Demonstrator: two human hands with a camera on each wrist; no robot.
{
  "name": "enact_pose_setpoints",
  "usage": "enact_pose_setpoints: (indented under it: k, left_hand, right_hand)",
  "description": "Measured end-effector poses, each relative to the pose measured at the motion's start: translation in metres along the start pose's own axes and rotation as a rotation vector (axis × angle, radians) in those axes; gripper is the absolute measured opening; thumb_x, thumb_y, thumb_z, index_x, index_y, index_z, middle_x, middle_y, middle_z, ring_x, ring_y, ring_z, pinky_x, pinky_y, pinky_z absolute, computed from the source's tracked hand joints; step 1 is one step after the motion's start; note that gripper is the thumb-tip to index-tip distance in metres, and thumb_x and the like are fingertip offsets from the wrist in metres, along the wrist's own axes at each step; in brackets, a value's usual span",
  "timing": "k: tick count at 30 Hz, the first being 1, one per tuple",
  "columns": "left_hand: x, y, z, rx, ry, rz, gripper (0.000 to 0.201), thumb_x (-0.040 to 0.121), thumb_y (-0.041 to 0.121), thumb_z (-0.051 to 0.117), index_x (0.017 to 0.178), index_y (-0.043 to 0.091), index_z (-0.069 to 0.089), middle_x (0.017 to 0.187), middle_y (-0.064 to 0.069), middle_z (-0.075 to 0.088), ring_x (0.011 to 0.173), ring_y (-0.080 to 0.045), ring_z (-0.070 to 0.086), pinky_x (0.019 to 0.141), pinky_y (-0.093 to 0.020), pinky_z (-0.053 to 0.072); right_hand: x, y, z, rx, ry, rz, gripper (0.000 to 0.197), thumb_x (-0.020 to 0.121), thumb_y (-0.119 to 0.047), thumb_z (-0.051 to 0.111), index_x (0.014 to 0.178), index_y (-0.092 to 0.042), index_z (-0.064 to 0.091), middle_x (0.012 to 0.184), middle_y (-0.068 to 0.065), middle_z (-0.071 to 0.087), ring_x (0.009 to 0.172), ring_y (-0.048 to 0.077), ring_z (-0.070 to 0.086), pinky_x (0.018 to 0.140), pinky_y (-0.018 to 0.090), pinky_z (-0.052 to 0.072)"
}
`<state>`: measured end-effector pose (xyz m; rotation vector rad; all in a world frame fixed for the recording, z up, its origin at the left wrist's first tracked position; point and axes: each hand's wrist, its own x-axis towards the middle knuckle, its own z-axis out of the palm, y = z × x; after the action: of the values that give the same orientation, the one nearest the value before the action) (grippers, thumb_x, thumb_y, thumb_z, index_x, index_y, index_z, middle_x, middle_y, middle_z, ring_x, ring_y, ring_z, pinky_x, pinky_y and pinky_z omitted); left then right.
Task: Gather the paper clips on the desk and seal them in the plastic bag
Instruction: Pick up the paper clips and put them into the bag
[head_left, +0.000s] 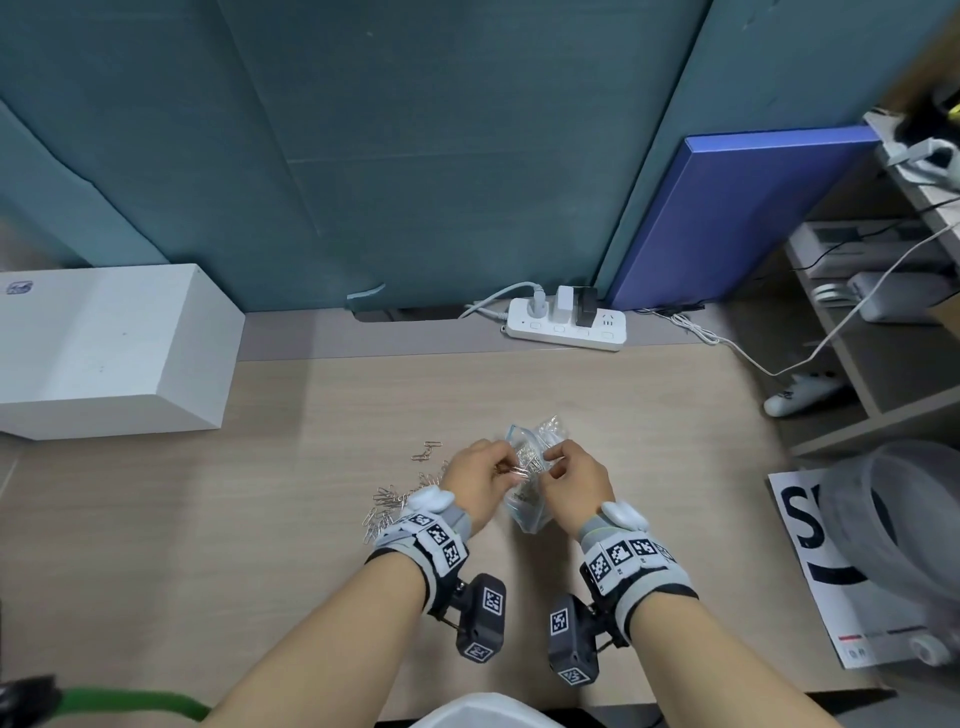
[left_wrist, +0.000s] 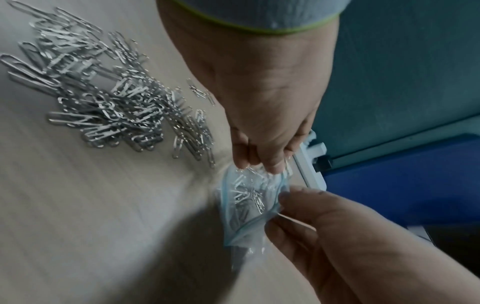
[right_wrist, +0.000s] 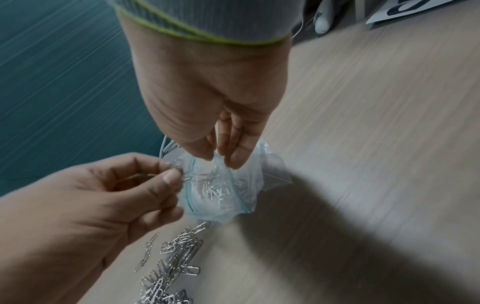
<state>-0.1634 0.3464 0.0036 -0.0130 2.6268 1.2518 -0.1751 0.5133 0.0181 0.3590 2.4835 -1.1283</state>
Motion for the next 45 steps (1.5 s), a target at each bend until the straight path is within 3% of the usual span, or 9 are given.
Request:
enact_pose_setpoints:
  k: [6, 12, 15, 24, 28, 33, 36, 39, 45]
  left_hand:
    - [-0.014, -0.020, -0.015, 0.249, 0.077, -0.127, 0.026, 0.084, 0.035, 0.072, 0.107, 0.036, 0.060, 0.109, 0.009, 0.047, 0.086, -0.019, 0.060, 0.074, -0.031, 0.052]
    - [-0.048, -0.059, -0.029, 0.387, 0.019, -0.371, 0.082, 0.065, 0.058, 0.078, 0.133, 0.046, 0.033, 0.119, 0.000, 0.025, 0.109, -0.027, 0.047, 0.075, -0.036, 0.055]
    - [-0.045, -0.071, -0.019, 0.363, 0.024, -0.335, 0.065, 0.075, 0.041, 0.077, 0.129, 0.043, 0.040, 0.112, 0.000, 0.026, 0.108, -0.027, 0.046, 0.083, -0.038, 0.056]
    - [-0.035, -0.070, -0.014, 0.295, 0.063, -0.254, 0.018, 0.089, 0.006, 0.061, 0.095, 0.023, 0.057, 0.098, -0.003, 0.049, 0.078, -0.020, 0.063, 0.063, -0.030, 0.052]
    - [-0.031, -0.058, -0.016, 0.194, 0.098, -0.275, 0.015, 0.088, 0.017, 0.068, 0.084, 0.027, 0.059, 0.093, -0.001, 0.055, 0.078, -0.022, 0.057, 0.068, -0.030, 0.049]
    - [-0.017, -0.015, -0.004, -0.015, 0.012, -0.071, 0.012, 0.084, 0.029, 0.074, 0.092, 0.034, 0.066, 0.098, 0.007, 0.061, 0.089, -0.013, 0.059, 0.080, -0.026, 0.045]
    - [-0.010, -0.004, 0.000, -0.100, -0.069, -0.033, 0.026, 0.085, 0.031, 0.074, 0.108, 0.040, 0.069, 0.119, 0.012, 0.060, 0.095, -0.013, 0.064, 0.091, -0.029, 0.049]
    - [-0.013, -0.020, -0.008, 0.021, 0.022, -0.023, 0.026, 0.087, 0.032, 0.073, 0.112, 0.039, 0.066, 0.113, 0.006, 0.056, 0.088, -0.016, 0.062, 0.086, -0.033, 0.051]
    - [-0.061, -0.069, -0.039, 0.383, 0.076, -0.406, 0.089, 0.062, 0.060, 0.083, 0.131, 0.046, 0.029, 0.115, 0.001, 0.025, 0.093, -0.023, 0.052, 0.068, -0.030, 0.050]
  right_hand:
    - [-0.001, -0.001, 0.001, 0.001, 0.009, 0.001, 0.023, 0.082, -0.011, 0.063, 0.099, -0.026, 0.062, 0.085, 0.000, 0.068, 0.077, 0.021, 0.064, 0.070, 0.031, 0.051]
    - [0.000, -0.001, 0.004, -0.028, -0.006, 0.001, 0.024, 0.083, -0.012, 0.063, 0.100, -0.029, 0.062, 0.085, -0.004, 0.067, 0.079, 0.018, 0.064, 0.070, 0.030, 0.049]
    - [0.000, -0.002, 0.006, -0.042, 0.001, -0.004, 0.024, 0.083, -0.012, 0.063, 0.100, -0.029, 0.062, 0.086, -0.003, 0.068, 0.079, 0.018, 0.063, 0.070, 0.029, 0.048]
    - [-0.003, -0.002, 0.006, -0.044, 0.013, 0.011, 0.024, 0.082, -0.014, 0.066, 0.099, -0.029, 0.062, 0.085, -0.004, 0.068, 0.079, 0.019, 0.065, 0.075, 0.034, 0.055]
    - [-0.005, -0.002, 0.007, -0.043, 0.011, 0.008, 0.024, 0.083, -0.012, 0.064, 0.100, -0.028, 0.063, 0.085, -0.003, 0.069, 0.078, 0.020, 0.065, 0.074, 0.033, 0.054]
    - [-0.006, -0.001, 0.008, -0.022, -0.002, 0.008, 0.023, 0.083, -0.014, 0.067, 0.101, -0.028, 0.062, 0.085, -0.002, 0.069, 0.077, 0.018, 0.066, 0.071, 0.031, 0.052]
    - [-0.004, -0.003, 0.008, -0.006, 0.000, -0.001, 0.023, 0.084, -0.012, 0.066, 0.101, -0.027, 0.062, 0.086, 0.000, 0.069, 0.076, 0.018, 0.066, 0.069, 0.029, 0.050]
    - [-0.004, -0.004, 0.008, -0.013, 0.006, -0.003, 0.024, 0.083, -0.010, 0.063, 0.100, -0.027, 0.063, 0.083, -0.001, 0.069, 0.075, 0.019, 0.065, 0.070, 0.030, 0.051]
    - [-0.005, -0.004, 0.009, -0.026, 0.006, 0.004, 0.024, 0.083, -0.010, 0.062, 0.098, -0.029, 0.062, 0.081, -0.003, 0.068, 0.075, 0.017, 0.064, 0.069, 0.030, 0.049]
